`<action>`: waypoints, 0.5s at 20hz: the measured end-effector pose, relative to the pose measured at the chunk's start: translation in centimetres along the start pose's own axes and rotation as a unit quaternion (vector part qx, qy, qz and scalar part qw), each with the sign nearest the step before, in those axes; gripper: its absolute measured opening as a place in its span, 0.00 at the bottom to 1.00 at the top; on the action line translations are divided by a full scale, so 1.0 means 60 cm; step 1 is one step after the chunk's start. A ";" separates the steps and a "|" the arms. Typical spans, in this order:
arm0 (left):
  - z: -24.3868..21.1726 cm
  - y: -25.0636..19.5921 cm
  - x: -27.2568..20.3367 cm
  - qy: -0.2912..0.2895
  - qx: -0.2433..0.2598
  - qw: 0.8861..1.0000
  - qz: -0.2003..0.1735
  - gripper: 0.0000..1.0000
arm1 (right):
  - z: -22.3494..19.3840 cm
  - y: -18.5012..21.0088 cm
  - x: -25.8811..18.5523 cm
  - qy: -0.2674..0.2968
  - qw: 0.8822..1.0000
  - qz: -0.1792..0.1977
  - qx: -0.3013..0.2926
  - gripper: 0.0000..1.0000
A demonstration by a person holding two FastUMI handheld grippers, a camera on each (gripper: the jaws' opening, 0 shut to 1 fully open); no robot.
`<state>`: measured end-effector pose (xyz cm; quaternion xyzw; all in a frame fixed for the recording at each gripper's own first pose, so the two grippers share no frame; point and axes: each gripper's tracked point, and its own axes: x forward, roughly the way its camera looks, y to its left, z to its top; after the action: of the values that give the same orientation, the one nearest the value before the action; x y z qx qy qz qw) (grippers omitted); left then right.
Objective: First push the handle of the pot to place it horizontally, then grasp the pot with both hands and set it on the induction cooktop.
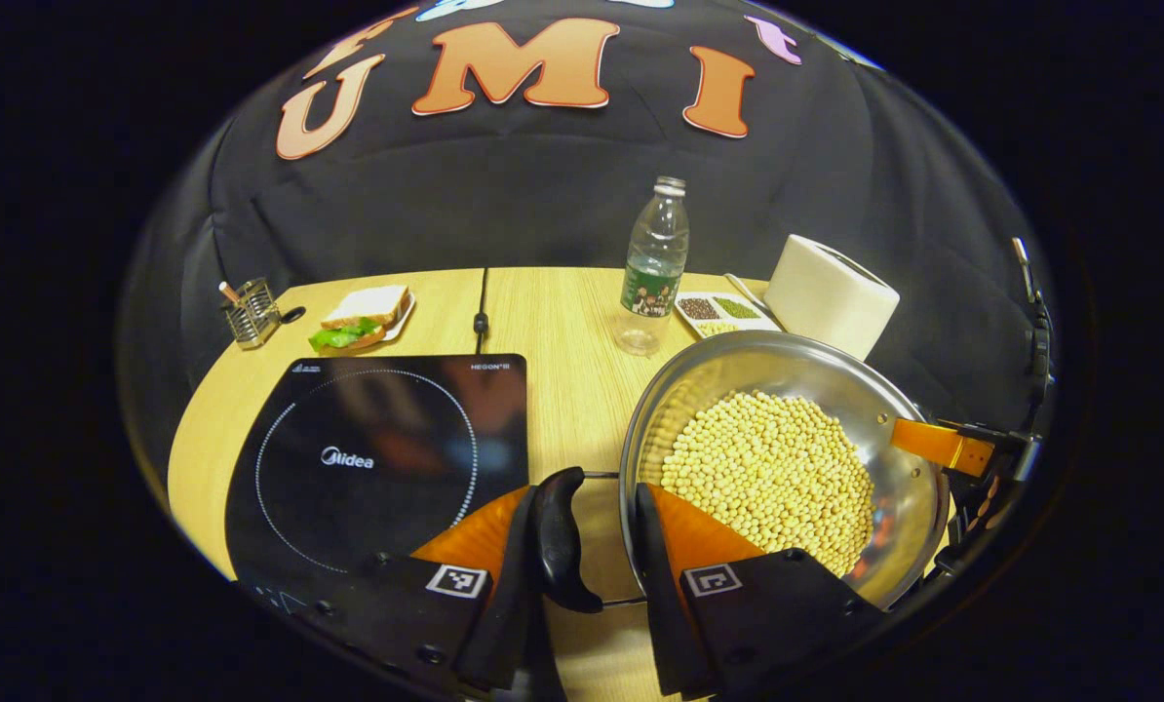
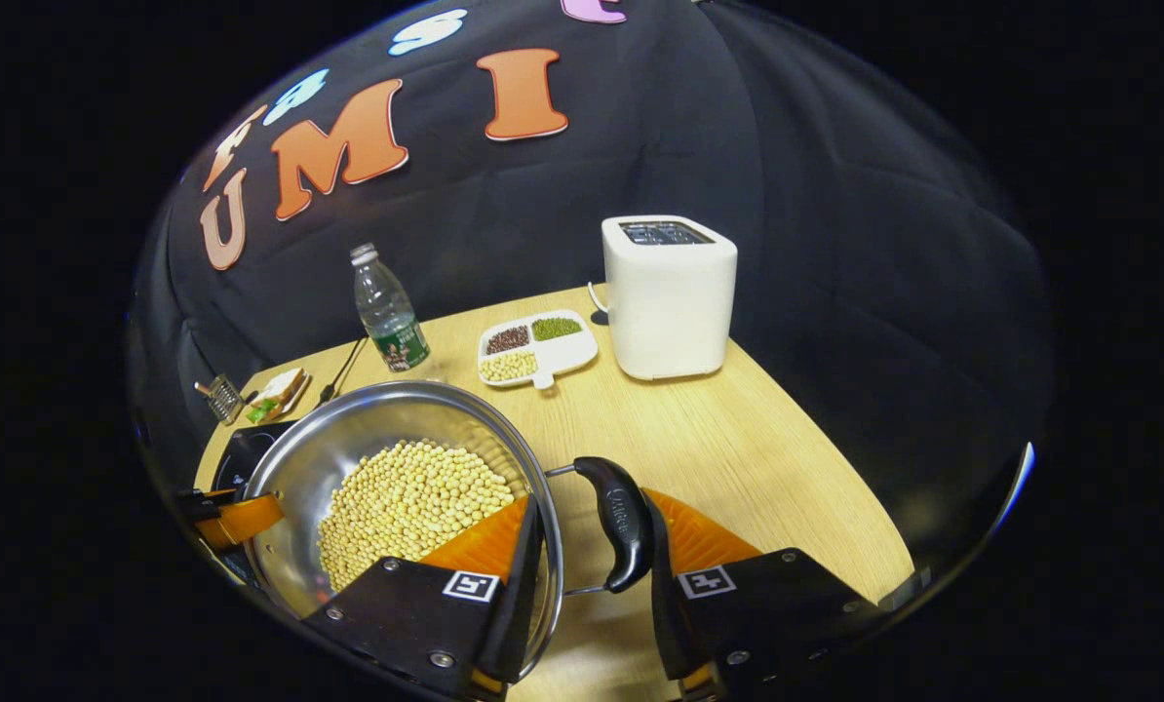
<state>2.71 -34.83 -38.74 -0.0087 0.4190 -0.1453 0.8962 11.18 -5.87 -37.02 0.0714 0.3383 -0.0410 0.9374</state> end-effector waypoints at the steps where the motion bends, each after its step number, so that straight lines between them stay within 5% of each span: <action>1: 0.008 0.008 -0.007 -0.004 0.001 1.000 0.000 0.62 | 0.007 0.007 -0.007 -0.003 1.000 0.001 -0.001 0.48; 10: 0.075 0.107 -0.066 -0.031 0.002 0.999 0.006 0.57 | 0.054 0.112 -0.054 -0.029 0.999 0.014 -0.004 0.52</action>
<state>5.28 -28.11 -33.74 -0.0087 0.3905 -0.1405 0.9098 11.58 0.35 -31.78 0.0713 0.3097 -0.0283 0.9477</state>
